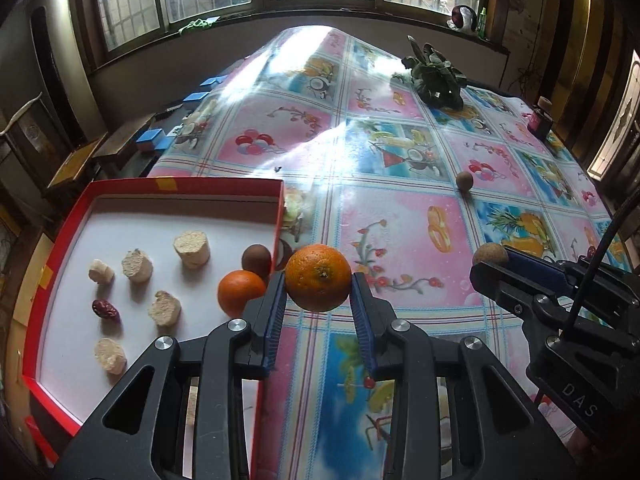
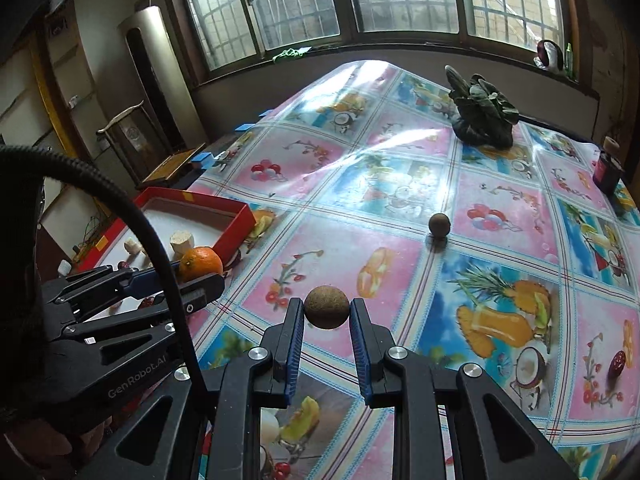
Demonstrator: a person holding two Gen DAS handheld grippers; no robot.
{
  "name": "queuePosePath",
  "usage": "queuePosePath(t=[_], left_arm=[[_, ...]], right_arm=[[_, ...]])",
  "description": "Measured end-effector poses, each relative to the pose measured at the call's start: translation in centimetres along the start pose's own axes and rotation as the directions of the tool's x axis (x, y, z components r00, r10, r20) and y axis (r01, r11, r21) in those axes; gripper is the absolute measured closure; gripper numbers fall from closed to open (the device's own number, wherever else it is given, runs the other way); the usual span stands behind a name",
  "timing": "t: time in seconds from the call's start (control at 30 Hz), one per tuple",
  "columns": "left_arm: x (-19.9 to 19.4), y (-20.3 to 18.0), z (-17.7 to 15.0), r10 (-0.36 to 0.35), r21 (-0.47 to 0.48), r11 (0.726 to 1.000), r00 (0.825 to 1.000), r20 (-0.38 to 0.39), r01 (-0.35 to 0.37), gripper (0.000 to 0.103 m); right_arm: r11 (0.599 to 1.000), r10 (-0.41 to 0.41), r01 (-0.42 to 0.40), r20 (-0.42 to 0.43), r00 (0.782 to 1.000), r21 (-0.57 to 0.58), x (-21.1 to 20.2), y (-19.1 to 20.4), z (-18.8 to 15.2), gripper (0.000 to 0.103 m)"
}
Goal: Organize fruits
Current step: 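Carry the orange and brown fruit over the red tray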
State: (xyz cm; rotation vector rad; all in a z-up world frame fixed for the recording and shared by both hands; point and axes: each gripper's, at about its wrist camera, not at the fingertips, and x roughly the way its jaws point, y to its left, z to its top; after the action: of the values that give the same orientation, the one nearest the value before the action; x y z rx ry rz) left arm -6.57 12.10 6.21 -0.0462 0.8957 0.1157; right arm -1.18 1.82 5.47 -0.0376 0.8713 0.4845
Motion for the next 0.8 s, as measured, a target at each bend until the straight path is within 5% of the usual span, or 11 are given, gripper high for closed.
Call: queuePosePath(t=[0.8], left_arm=[[-1.0, 13.0, -1.4, 0.148, -0.184, 0.972, 0.989, 0.0, -0.146, 0.071]], right_arm=[[0.972, 0.121, -0.132, -0.066, 0.99, -0.192, 3.8, 10.9, 2.1, 0.081]])
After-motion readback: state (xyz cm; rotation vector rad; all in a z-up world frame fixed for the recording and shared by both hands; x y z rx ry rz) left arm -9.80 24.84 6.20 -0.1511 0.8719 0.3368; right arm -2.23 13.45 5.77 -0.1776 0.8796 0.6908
